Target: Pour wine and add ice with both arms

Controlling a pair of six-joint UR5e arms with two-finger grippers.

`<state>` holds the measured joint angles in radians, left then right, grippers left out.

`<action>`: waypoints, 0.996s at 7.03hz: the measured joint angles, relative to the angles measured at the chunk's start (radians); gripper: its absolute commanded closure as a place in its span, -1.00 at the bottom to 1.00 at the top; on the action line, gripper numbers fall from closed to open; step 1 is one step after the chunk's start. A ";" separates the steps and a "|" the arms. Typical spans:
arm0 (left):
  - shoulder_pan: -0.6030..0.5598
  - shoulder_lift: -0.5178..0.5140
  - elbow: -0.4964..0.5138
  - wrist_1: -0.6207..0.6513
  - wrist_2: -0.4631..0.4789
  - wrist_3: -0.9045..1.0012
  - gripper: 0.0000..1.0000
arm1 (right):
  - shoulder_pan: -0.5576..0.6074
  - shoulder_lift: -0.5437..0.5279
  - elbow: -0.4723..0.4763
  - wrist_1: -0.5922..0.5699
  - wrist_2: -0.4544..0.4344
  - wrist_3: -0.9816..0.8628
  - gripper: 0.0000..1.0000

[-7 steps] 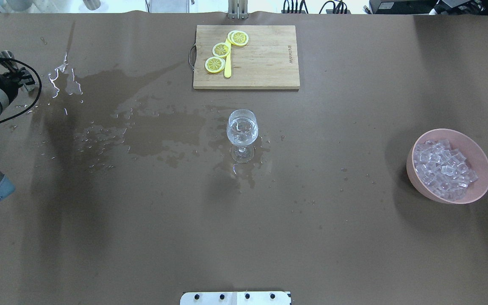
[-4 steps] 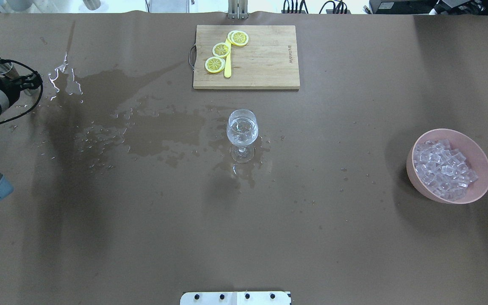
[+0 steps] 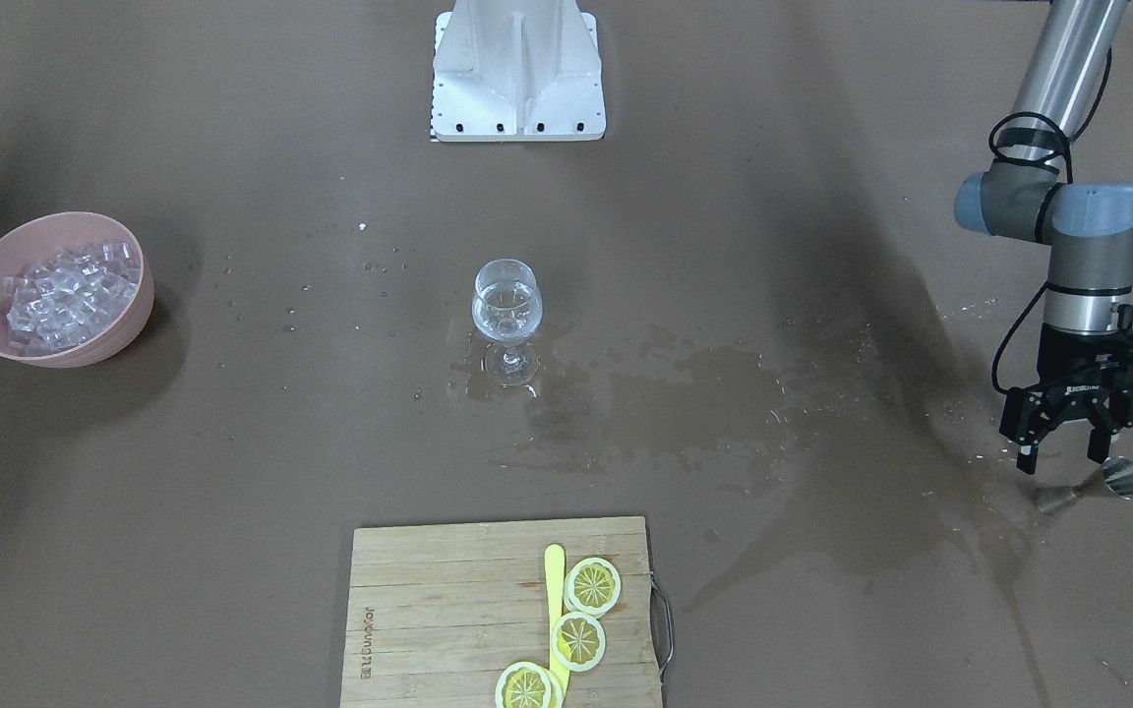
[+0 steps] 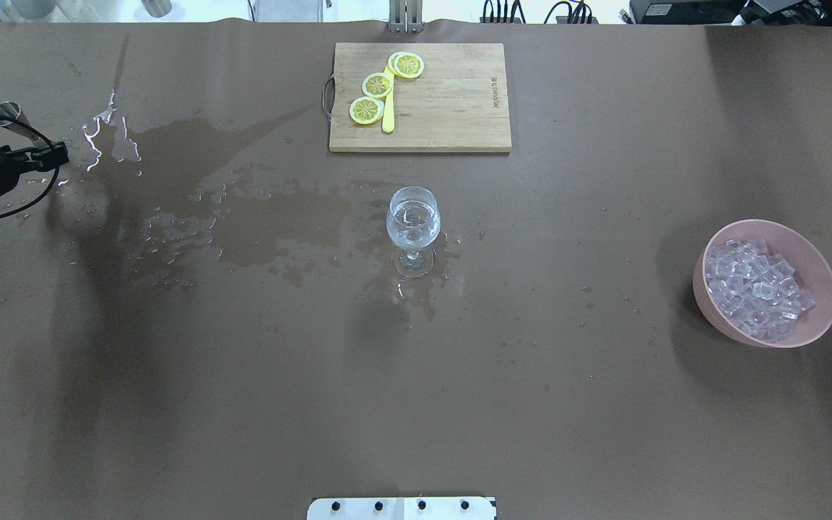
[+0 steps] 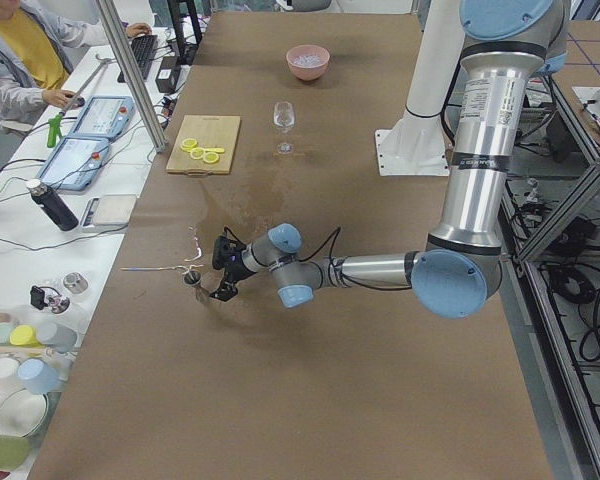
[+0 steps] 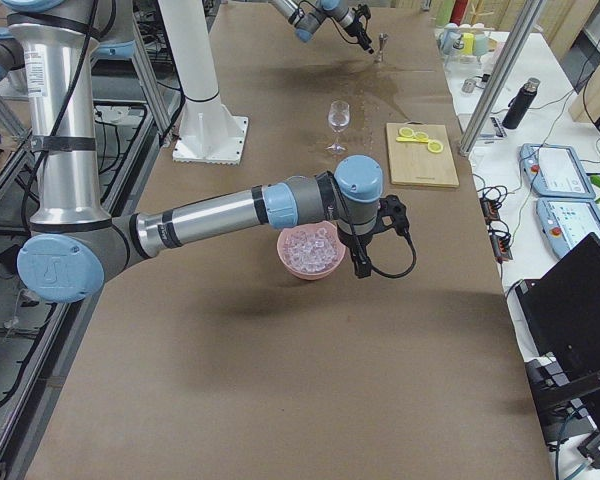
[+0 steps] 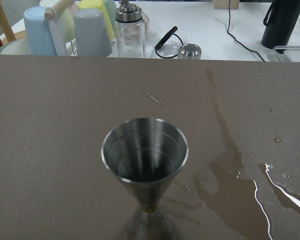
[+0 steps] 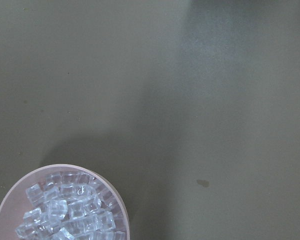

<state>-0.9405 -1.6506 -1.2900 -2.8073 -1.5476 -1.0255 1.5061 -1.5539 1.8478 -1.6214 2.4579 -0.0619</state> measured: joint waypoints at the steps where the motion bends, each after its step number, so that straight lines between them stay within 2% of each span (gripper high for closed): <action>1: -0.035 0.027 -0.038 0.015 -0.086 0.003 -0.96 | -0.001 0.000 0.000 0.000 0.001 0.000 -1.00; 3: -0.156 0.041 -0.109 0.142 -0.305 0.093 -0.96 | -0.001 0.000 0.000 0.001 0.001 0.001 -1.00; 7: -0.317 0.045 -0.367 0.628 -0.621 0.338 -0.96 | -0.010 0.002 0.012 0.001 -0.004 0.064 -1.00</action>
<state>-1.2577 -1.6061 -1.6569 -2.1796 -2.1684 -0.6878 1.4963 -1.5515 1.8603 -1.6201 2.4540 0.0025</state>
